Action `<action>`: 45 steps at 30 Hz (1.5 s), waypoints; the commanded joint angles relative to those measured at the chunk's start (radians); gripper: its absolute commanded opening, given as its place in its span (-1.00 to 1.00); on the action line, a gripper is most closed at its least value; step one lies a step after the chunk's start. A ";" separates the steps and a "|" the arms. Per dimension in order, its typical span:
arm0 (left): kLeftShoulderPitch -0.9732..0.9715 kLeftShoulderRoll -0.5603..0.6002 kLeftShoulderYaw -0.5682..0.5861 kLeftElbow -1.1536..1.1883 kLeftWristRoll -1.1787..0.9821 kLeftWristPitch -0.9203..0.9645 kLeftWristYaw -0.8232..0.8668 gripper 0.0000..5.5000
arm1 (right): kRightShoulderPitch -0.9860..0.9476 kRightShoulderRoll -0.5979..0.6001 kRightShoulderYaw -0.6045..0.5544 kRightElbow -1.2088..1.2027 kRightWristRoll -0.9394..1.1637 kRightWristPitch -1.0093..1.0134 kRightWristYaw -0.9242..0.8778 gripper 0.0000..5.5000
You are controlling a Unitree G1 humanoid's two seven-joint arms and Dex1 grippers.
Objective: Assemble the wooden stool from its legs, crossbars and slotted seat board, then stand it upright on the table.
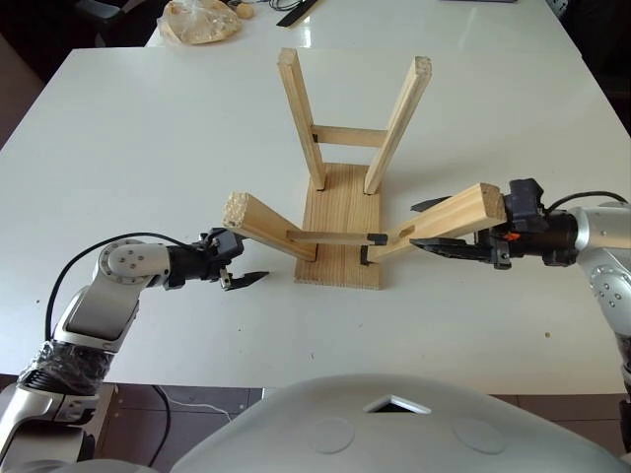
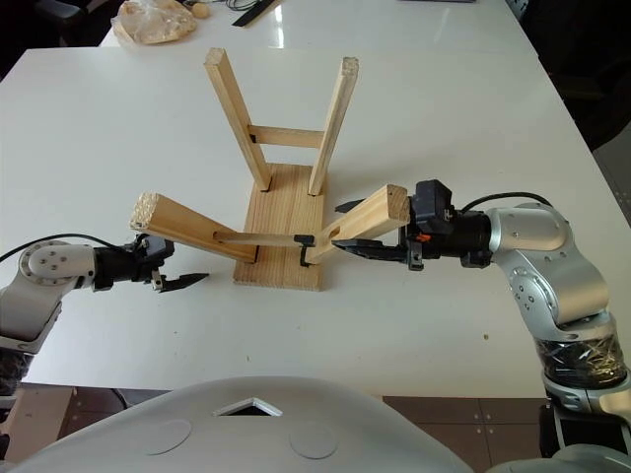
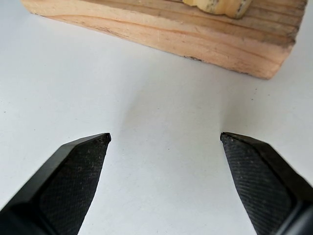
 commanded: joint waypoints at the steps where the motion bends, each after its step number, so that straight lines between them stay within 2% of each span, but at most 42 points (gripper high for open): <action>1: 0.011 -0.020 -0.005 -0.026 -0.001 0.022 0.019 0.52 | -0.043 -0.086 0.071 0.032 -0.073 0.065 0.066 -0.27; 10: 0.030 -0.054 -0.011 -0.069 -0.002 0.051 0.052 0.52 | -0.183 -0.092 0.156 0.115 -0.104 0.093 0.100 -0.27; 15: 0.046 -0.059 -0.014 -0.125 -0.003 0.069 0.059 0.52 | -0.160 -0.097 0.160 0.098 -0.110 0.072 0.105 -0.27; 23: -0.002 -0.136 -0.011 -0.206 -0.035 0.145 0.125 0.52 | -0.108 -0.108 0.187 0.062 -0.180 -0.026 0.114 -0.27; 31: -0.044 -0.148 -0.018 -0.243 -0.047 0.188 0.139 0.52 | -0.159 -0.093 0.207 0.050 -0.172 -0.015 0.104 -0.27; 40: -0.131 -0.220 -0.068 -0.304 -0.076 0.263 0.155 0.52 | -0.249 -0.075 0.328 0.118 -0.274 -0.028 0.134 -0.27; 45: -0.099 -0.208 -0.106 -0.312 -0.051 0.256 0.140 0.52 | -0.312 -0.032 0.396 0.222 -0.313 -0.005 0.121 -0.27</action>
